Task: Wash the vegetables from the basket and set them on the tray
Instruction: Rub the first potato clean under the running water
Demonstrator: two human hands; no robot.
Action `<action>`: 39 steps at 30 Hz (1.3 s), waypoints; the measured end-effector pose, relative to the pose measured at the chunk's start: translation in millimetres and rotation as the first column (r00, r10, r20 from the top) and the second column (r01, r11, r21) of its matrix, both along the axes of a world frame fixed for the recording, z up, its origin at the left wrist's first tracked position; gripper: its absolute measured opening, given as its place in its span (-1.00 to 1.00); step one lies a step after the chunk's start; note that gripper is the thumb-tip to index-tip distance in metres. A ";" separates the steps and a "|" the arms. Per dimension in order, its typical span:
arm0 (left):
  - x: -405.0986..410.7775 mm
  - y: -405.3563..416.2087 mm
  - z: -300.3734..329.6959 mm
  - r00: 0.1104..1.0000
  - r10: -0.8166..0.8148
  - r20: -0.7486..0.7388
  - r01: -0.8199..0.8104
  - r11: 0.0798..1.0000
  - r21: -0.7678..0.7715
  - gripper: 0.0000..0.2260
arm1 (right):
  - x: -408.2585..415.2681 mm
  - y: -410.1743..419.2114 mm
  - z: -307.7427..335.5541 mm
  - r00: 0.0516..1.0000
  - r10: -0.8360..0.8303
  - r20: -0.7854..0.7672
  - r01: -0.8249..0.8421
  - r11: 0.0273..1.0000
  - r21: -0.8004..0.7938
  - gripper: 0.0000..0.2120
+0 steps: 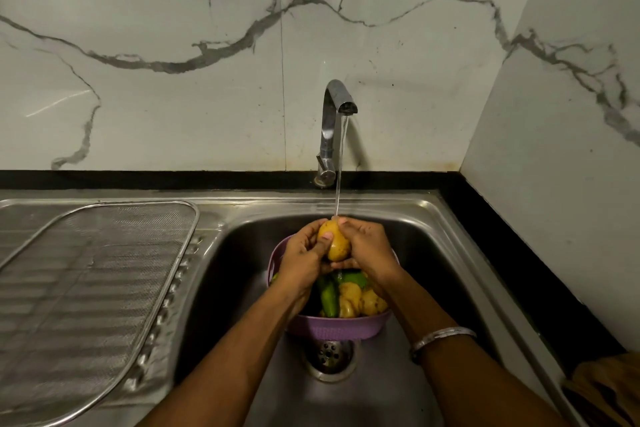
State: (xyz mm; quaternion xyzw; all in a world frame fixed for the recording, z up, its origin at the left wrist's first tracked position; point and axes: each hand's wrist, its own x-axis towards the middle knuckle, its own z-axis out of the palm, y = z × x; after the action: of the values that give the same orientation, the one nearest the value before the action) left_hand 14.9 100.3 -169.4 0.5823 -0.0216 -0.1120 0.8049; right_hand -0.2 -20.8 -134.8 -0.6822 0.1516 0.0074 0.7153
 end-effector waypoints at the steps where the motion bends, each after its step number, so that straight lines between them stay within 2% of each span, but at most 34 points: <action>1: 1.0 0.5 -1.1 1.000 0.019 0.002 -0.019 1.000 0.011 -0.72 | 0.9 -1.7 0.4 0.999 0.036 -0.019 -0.036 0.999 0.019 -0.70; 6: 3.0 0.4 -0.8 1.000 0.020 -0.005 -0.020 1.000 -0.016 -0.73 | 3.0 -10.0 0.8 0.994 0.106 0.001 -0.106 0.990 0.097 -0.73; 9: 1.1 0.1 0.7 1.000 -0.015 -0.026 0.013 0.998 -0.056 -0.73 | 0.4 -4.6 -0.3 1.000 0.015 0.024 -0.018 0.993 0.117 -0.78; 11: 0.3 -1.0 0.0 0.997 -0.069 -0.020 0.068 0.997 -0.046 -0.73 | 1.4 -2.9 -3.2 0.995 -0.092 0.025 0.091 0.996 0.015 -0.78; 14: 0.0 -0.8 -1.0 0.995 -0.093 0.024 0.092 0.995 0.025 -0.70 | 3.3 -10.0 -6.1 0.993 -0.111 0.044 0.115 0.986 -0.123 -0.74; 17: 1.5 3.0 -3.4 0.988 -0.051 0.143 0.019 0.976 0.216 -0.65 | 3.1 -13.8 -5.1 1.000 0.021 -0.008 -0.021 0.994 -0.103 -0.80; 19: 2.1 3.8 -4.2 0.971 -0.041 0.234 -0.043 0.939 0.341 -0.54 | 4.8 -14.0 -5.4 0.997 0.081 0.019 -0.080 0.994 -0.071 -0.75; 20: 2.5 3.4 -4.7 0.966 -0.041 0.254 -0.053 0.935 0.352 -0.48 | 6.4 -14.2 -5.1 0.995 0.088 0.048 -0.086 0.995 -0.045 -0.71; 22: 2.7 1.8 -4.3 0.974 -0.030 0.223 -0.032 0.963 0.269 -0.44 | 7.9 -15.7 -3.9 0.994 0.057 0.092 -0.058 0.998 0.010 -0.66; 24: 2.6 0.1 -3.6 0.986 0.015 0.167 -0.044 0.984 0.172 -0.52 | 7.8 -19.0 -4.0 0.995 0.003 0.100 -0.005 1.000 0.026 -0.69; 26: 3.6 -0.4 -6.6 0.986 0.061 0.157 -0.086 0.984 0.155 -0.60 | 6.0 -19.8 -7.4 0.997 0.008 0.080 -0.006 1.000 -0.031 -0.71; 30: -3.8 -0.5 -7.4 0.964 -0.061 0.259 -0.021 0.953 0.303 -0.73 | 1.7 -13.3 -17.8 0.989 0.031 0.144 0.025 0.928 -0.372 -0.67; 32: -5.7 0.5 -7.8 0.950 -0.100 0.296 -0.011 0.936 0.352 -0.76 | 2.1 -11.1 -19.3 0.980 0.019 0.197 0.076 0.885 -0.460 -0.67; 39: -3.2 4.3 -6.5 0.955 -0.079 0.286 -0.017 0.948 0.319 -0.73 | 8.8 -19.0 -15.1 0.996 0.054 0.070 -0.027 0.939 -0.342 -0.71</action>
State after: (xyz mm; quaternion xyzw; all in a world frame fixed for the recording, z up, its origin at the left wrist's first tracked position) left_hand 11.8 104.6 -175.9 0.7140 -0.1321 -0.0386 0.6865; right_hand 8.6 -39.8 -149.8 -0.7982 0.1084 -0.0307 0.5918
